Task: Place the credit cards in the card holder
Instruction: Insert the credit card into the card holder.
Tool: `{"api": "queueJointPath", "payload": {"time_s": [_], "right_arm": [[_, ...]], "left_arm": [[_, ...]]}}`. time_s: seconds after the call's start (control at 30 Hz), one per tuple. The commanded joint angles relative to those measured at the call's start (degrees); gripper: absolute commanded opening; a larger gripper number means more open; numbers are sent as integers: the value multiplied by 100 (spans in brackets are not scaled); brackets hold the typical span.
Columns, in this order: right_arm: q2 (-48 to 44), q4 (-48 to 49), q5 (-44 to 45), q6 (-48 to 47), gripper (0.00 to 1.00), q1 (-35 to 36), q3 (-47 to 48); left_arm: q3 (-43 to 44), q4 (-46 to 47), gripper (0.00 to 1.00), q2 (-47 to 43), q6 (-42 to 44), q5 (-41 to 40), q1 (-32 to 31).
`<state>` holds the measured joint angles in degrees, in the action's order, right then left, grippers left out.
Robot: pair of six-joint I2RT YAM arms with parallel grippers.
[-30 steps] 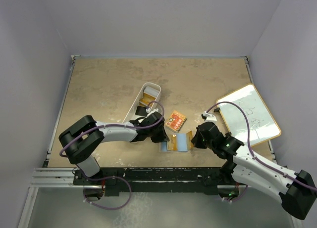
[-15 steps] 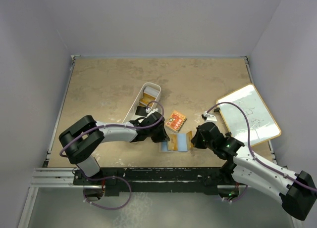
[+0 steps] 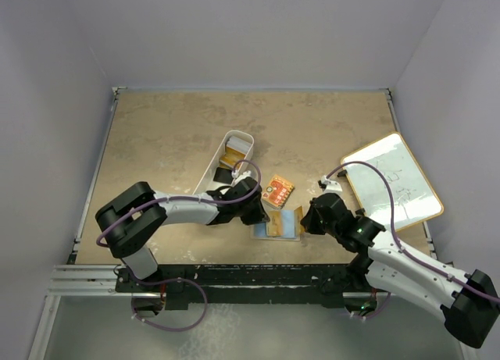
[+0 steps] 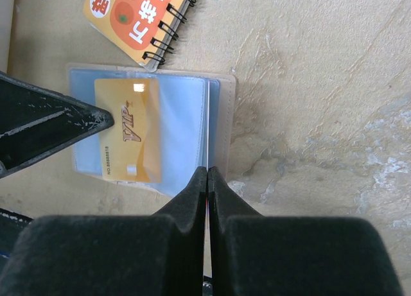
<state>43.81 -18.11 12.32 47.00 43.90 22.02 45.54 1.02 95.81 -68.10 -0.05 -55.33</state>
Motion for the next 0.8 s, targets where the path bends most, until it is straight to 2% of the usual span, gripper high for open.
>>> {"api": "queueJointPath", "payload": {"time_s": [0.0, 0.27, 0.77], "right_arm": [[7, -131, -45, 59, 0, -4, -68], [-156, -410, 2, 90, 0, 2, 30], [8, -69, -45, -4, 0, -4, -41]], "left_arm": [[183, -282, 0, 1, 347, -129, -74], [329, -794, 0, -62, 738, -151, -73], [632, -603, 0, 285, 694, 39, -82]]}}
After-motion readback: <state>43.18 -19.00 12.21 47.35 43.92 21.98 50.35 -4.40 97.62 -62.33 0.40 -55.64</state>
